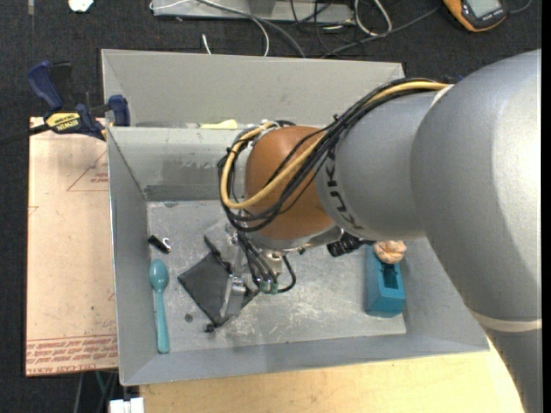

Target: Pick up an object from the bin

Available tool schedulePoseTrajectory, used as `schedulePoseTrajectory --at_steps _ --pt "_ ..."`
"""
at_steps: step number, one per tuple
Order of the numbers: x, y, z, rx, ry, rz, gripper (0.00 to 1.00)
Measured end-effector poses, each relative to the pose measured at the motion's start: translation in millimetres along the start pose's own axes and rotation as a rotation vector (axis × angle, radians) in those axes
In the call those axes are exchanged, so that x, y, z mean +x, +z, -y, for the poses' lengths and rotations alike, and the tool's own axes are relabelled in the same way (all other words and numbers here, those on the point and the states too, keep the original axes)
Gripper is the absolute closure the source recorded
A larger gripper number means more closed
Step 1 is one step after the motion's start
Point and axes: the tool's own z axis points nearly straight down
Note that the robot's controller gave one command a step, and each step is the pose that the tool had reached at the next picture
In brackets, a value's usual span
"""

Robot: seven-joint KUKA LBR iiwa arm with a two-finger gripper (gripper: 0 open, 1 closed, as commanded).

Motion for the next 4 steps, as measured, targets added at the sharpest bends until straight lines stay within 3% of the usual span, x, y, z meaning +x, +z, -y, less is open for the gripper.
schedulePoseTrajectory --at_steps 1,2,4 --pt "-3.4 14.9 -2.2 0.003 0.076 -0.002 0.00" --pt "-6.2 23.0 0.3 0.001 -0.180 -0.002 0.00" --pt "-1.5 34.6 -4.4 -0.006 -0.071 0.011 0.00"
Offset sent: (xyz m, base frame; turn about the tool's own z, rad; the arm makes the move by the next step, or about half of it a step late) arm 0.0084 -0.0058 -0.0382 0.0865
